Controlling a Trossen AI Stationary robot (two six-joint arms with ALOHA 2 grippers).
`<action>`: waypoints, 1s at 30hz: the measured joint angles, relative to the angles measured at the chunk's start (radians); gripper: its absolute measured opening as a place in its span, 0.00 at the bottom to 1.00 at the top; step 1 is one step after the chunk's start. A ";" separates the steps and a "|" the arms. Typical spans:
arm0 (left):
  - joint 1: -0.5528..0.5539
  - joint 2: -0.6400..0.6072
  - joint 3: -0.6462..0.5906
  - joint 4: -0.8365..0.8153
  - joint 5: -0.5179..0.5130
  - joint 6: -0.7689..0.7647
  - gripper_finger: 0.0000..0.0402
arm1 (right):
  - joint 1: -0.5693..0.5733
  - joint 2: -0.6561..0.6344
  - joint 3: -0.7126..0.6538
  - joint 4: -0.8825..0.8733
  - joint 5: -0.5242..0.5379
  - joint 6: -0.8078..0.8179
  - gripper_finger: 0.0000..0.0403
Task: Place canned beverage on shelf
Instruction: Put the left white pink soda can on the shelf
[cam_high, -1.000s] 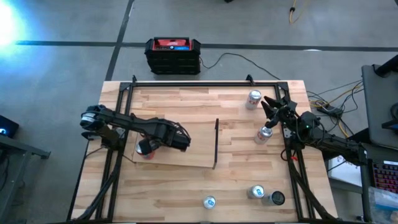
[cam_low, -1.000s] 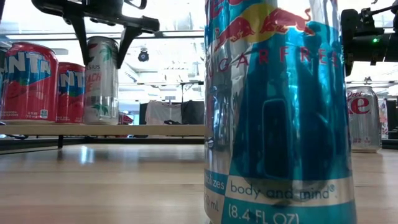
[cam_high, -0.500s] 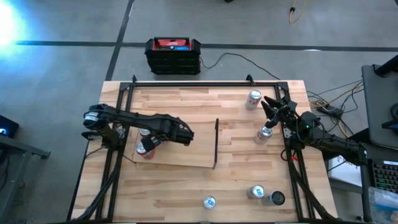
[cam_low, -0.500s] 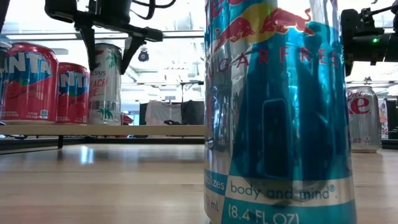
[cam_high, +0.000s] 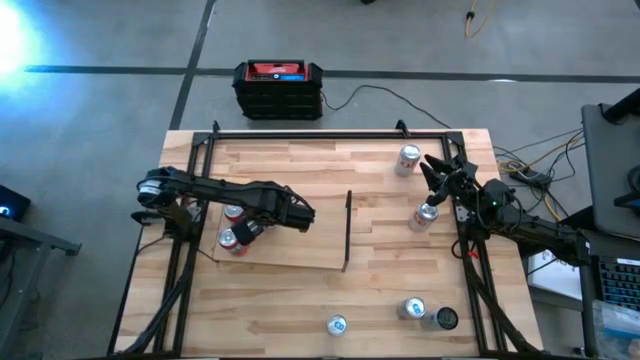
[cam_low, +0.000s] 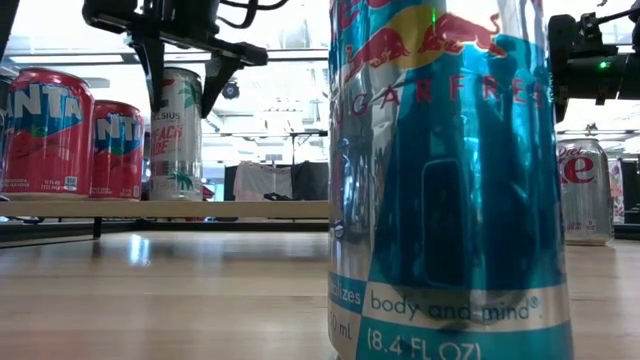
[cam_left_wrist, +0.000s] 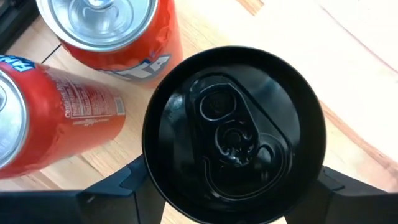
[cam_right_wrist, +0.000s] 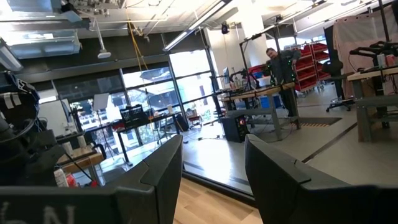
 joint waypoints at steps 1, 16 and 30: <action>0.000 0.000 0.000 -0.001 0.001 -0.005 0.57 | 0.000 0.000 0.000 0.000 0.000 0.000 0.39; 0.001 0.001 0.000 -0.006 0.014 -0.019 0.57 | 0.000 0.000 0.000 0.000 0.000 0.000 0.39; 0.042 0.001 0.000 -0.009 0.005 0.014 0.57 | 0.000 0.000 0.000 0.000 0.000 0.000 0.39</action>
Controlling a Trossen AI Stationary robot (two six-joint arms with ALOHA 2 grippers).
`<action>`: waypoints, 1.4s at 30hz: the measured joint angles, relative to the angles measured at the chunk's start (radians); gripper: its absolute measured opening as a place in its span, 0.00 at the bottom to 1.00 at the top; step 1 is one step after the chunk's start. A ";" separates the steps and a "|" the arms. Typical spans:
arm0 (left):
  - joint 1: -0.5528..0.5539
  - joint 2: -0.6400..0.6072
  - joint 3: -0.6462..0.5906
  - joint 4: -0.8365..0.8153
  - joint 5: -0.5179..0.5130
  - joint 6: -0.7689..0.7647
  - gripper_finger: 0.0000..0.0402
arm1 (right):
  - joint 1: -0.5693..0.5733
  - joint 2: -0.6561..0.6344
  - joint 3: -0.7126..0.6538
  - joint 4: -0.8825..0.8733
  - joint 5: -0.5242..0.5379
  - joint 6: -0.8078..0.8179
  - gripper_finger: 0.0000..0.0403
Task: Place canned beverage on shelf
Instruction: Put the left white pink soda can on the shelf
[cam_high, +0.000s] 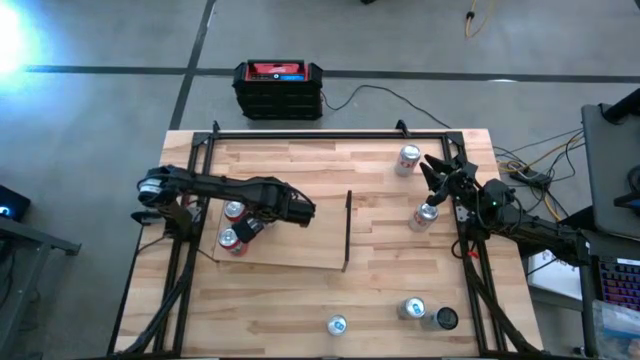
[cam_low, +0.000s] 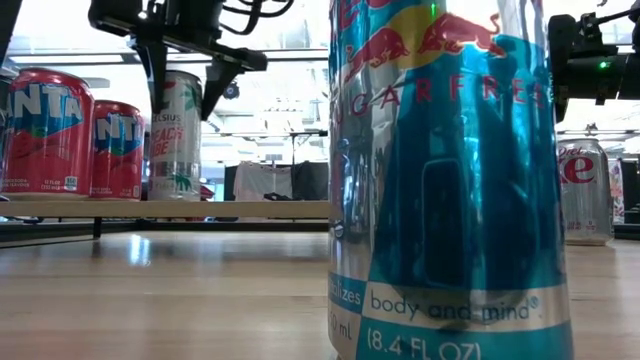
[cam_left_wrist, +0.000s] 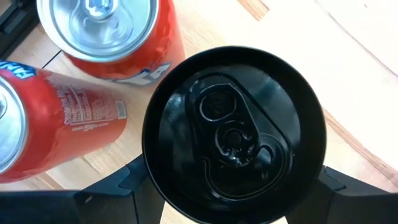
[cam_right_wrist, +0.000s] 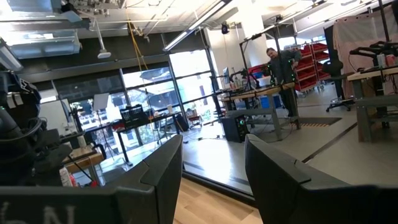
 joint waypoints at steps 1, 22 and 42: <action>0.002 0.000 0.000 0.000 -0.001 0.005 0.57 | 0.000 0.000 0.000 0.000 0.000 0.000 0.39; 0.016 0.001 -0.001 0.003 -0.041 0.081 0.61 | 0.000 0.000 0.000 0.000 0.000 0.000 0.39; 0.018 0.001 -0.001 0.001 -0.005 0.093 0.95 | 0.000 0.000 0.000 0.000 0.000 0.000 0.39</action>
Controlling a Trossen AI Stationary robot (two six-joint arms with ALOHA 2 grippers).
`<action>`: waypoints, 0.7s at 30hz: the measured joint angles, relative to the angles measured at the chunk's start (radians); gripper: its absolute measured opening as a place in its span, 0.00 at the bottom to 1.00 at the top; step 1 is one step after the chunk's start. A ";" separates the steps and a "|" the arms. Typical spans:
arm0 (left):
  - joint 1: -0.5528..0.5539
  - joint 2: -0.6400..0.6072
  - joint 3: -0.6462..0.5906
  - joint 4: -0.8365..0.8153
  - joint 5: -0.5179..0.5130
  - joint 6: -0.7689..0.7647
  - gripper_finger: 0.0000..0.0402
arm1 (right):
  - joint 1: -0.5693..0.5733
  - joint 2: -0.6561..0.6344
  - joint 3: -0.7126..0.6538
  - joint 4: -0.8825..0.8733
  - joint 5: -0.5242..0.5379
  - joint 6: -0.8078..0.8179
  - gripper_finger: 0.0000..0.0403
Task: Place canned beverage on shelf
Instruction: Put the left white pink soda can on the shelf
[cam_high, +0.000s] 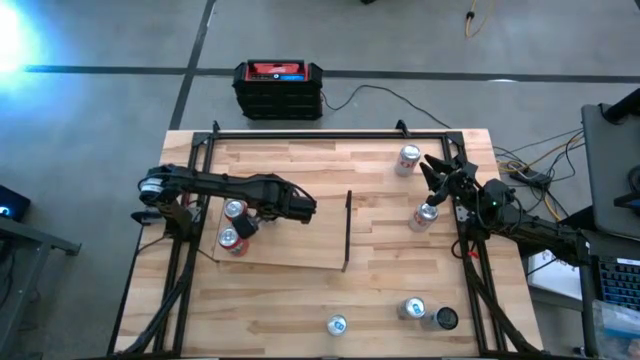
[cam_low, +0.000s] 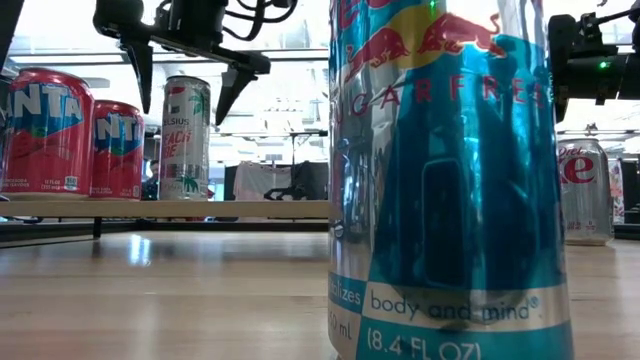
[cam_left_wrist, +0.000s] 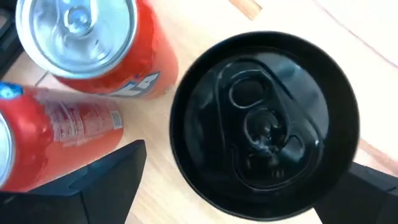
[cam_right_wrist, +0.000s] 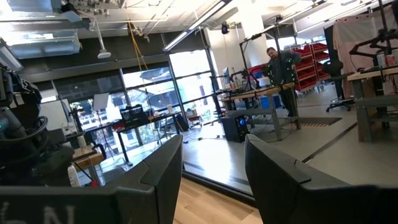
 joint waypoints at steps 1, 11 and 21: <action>0.000 0.000 0.000 0.000 -0.013 0.030 0.95 | 0.000 0.000 0.000 0.000 0.000 0.000 0.39; -0.004 0.000 -0.017 0.000 -0.101 0.307 0.95 | 0.000 0.000 0.000 0.000 0.000 0.000 0.39; -0.047 0.000 -0.053 0.000 -0.227 0.403 0.95 | 0.000 0.000 0.000 0.000 0.000 0.000 0.39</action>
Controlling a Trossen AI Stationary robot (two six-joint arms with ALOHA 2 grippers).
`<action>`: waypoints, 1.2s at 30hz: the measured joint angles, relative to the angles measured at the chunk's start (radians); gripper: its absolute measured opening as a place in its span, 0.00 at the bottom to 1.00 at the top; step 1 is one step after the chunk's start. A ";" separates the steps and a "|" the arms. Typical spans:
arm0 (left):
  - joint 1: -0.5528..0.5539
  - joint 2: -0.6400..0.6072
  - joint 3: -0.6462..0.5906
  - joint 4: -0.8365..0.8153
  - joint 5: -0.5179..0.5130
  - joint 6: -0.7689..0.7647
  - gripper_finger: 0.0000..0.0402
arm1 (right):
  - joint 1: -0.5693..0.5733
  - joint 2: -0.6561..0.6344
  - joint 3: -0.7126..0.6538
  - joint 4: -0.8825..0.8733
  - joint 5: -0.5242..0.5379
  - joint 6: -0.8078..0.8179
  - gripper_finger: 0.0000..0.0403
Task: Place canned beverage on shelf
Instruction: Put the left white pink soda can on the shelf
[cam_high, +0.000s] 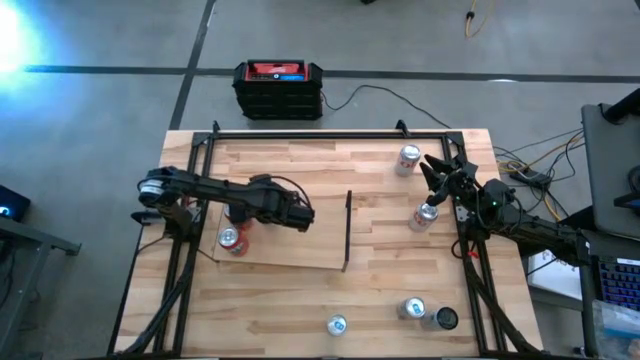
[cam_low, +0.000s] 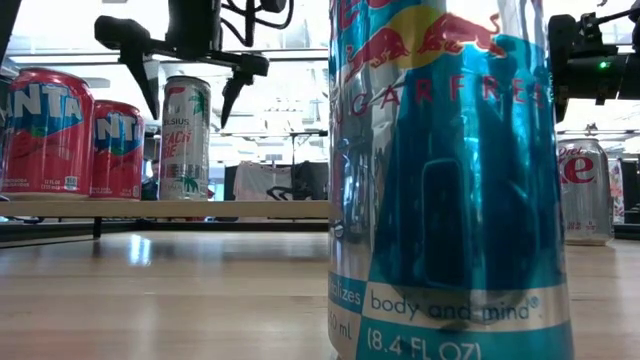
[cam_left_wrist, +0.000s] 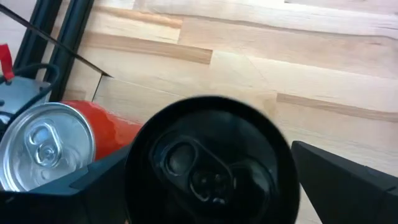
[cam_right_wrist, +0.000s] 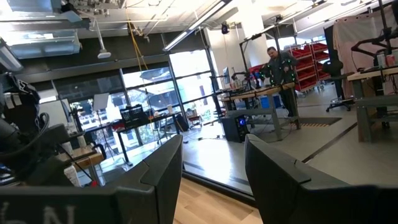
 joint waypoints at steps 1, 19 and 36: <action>-0.005 0.000 -0.006 0.000 -0.005 -0.006 0.94 | 0.000 0.000 0.000 0.000 0.000 0.000 0.39; -0.030 -0.001 -0.024 -0.001 -0.009 -0.016 0.60 | 0.000 0.000 0.000 0.000 0.000 0.000 0.39; -0.035 -0.004 -0.023 -0.011 0.059 -0.185 0.63 | 0.000 0.000 0.000 0.000 0.000 0.000 0.39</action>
